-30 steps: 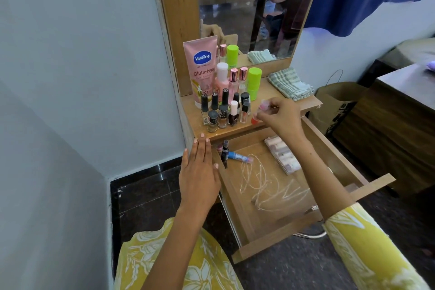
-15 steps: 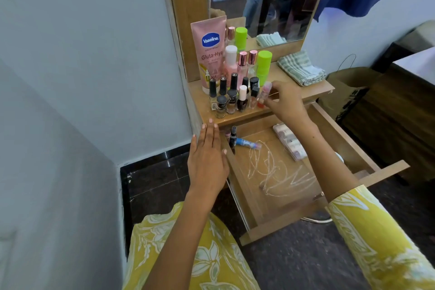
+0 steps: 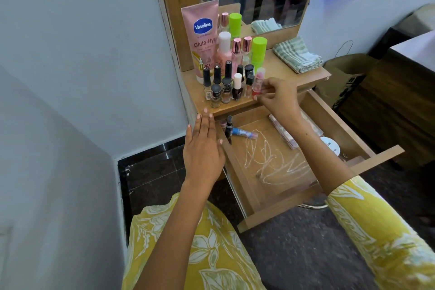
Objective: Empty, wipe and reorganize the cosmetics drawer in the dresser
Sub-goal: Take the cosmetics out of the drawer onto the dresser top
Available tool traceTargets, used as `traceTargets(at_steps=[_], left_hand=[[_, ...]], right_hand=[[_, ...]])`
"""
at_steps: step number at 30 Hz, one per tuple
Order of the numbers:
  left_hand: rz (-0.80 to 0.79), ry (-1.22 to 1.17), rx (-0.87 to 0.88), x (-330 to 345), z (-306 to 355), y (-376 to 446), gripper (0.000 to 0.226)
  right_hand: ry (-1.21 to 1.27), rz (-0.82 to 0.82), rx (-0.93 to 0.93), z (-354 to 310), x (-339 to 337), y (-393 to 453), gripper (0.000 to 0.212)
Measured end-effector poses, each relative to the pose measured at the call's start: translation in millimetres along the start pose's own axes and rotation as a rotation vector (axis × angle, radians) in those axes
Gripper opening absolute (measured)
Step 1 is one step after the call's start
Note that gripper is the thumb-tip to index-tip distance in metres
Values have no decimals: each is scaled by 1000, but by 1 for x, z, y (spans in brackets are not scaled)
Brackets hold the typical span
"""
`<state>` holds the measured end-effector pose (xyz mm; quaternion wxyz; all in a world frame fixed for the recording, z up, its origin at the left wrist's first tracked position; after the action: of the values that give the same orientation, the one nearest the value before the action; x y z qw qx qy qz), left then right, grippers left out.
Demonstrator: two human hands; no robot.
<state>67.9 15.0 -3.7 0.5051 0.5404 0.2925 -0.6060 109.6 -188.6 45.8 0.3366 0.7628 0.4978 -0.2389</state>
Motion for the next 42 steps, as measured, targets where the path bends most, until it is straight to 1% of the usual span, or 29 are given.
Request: traceTargets(at_steps=[2,6,7,8,11,12,14,17,19,23,26,29,31,33,35,39,42], left_hand=[[-3,6,0,0,0,0,61],[-4,10,1,0,1,-1,60],[-2,9,3,0,1,-1,60],[-2,7,4,-1,1,-1,60],[-7,6,2,0,1,-1,61],[-8,10,1,0,1,-1,61],[-10,15,0,1,0,-1,61],[-10,11,-3,1,1,-1,61],[-10,12,-4,1,1,-1,61],[-8,19,-6,1,1,-1,61],[-7,23,-8,1,1,-1,61],[-7,19,-3,0,1,-1,61],[-6,12,-3,0,1,-2,61],[-7,10,-2,0,2,-2,61],[-13,-2,-4,0,1,-1,61],[-24,12,-7,1,0,0,60],[-26,12,-10,1,1,-1,59]], right_hand=[[14,17,9,1,-1,-1,24],[21,177,43,4,-11,-18,18],[-8,169,29,2,-9,-24,17],[-47,117,-1,-1,-2,-30,16],[-232,-192,-160,-12,34,-49,13],[-315,-269,-200,-13,45,-55,16],[-415,-349,-214,-12,61,-61,26],[-381,-400,-222,-15,79,-64,36],[-340,-407,-222,-18,87,-64,38],[-325,-381,-170,-17,91,-60,25],[-310,-366,-163,-18,92,-58,22],[-245,-370,-150,-17,86,-59,21],[-172,-339,-125,-15,74,-60,22],[-71,-260,-98,-11,54,-58,23],[34,-142,-64,-6,30,-55,25],[155,172,-17,4,-21,-44,23],[210,291,34,12,-39,-30,24]])
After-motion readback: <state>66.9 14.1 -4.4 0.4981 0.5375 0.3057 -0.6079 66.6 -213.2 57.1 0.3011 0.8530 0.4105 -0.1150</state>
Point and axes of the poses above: each hand's wrist, its own y-axis towards the middle knuckle, its own x-axis out of the palm, z = x × y, the point moved 8 cm from there along y, towards the middle knuckle, and after that the axes turned 4 degrees about -y, right-handed, at the moved point
